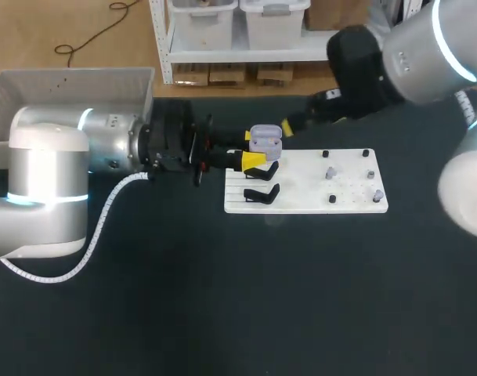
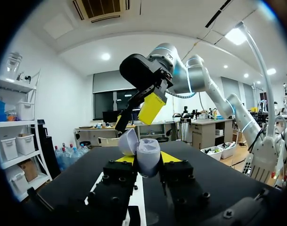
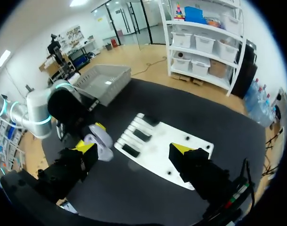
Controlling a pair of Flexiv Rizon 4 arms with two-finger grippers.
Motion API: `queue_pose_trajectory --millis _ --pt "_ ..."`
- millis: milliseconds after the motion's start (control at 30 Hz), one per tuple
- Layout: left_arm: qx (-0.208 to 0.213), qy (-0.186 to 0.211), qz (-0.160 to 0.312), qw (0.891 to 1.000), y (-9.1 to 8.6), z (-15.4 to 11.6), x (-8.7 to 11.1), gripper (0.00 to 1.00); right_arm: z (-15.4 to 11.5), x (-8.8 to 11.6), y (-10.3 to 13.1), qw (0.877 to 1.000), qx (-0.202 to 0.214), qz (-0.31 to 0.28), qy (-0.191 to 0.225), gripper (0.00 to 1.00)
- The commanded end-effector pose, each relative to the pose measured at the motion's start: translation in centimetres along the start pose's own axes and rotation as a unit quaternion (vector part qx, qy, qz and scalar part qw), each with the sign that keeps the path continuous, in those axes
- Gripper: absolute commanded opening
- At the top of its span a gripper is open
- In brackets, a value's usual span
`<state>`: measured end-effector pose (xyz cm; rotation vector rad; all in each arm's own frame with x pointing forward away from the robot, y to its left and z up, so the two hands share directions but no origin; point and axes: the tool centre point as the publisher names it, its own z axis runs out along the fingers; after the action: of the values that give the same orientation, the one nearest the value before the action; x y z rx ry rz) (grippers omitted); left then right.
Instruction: Pick up each earbud case from the left stands, insert the matching earbuds, close the lid, and place the case in the box.
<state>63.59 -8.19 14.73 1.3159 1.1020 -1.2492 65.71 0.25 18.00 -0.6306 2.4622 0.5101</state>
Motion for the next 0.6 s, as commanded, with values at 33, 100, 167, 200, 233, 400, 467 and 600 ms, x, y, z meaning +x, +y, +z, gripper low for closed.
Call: queue_pose_trajectory --millis 33,100,167,200,233,400,467,600 --pt "-0.001 -0.001 0.001 1.0 0.0 0.0 0.1 0.0 -2.4 1.7 -1.4 0.997 0.077 0.01 0.014 1.0" --pt "-0.001 -0.001 0.001 1.0 0.0 0.0 0.1 0.0 -2.6 2.5 -2.6 0.994 0.099 0.022 0.033 1.0" --pt "-0.001 -0.001 0.001 1.0 0.0 0.0 0.1 0.0 -2.8 3.4 -3.6 0.991 0.121 0.036 0.053 1.0" --pt "-0.001 -0.001 0.001 1.0 0.0 0.0 0.1 0.0 -2.9 3.8 -4.1 0.989 0.131 0.043 0.06 1.0" --pt "-0.001 -0.001 0.001 1.0 0.0 0.0 0.1 0.0 -2.9 4.2 -4.5 0.987 0.139 0.049 0.067 1.0" --pt "-0.001 -0.001 0.001 1.0 0.0 0.0 0.1 0.0 -2.4 6.7 -6.4 0.976 0.173 0.064 0.112 1.0" --pt "-0.001 -0.001 0.001 1.0 0.0 0.0 0.1 0.0 -2.0 7.7 -6.9 0.974 0.174 0.071 0.13 1.0" --pt "-0.001 -0.001 0.001 1.0 0.0 0.0 0.1 0.0 -1.2 9.7 -8.2 0.965 0.181 0.079 0.171 1.0"
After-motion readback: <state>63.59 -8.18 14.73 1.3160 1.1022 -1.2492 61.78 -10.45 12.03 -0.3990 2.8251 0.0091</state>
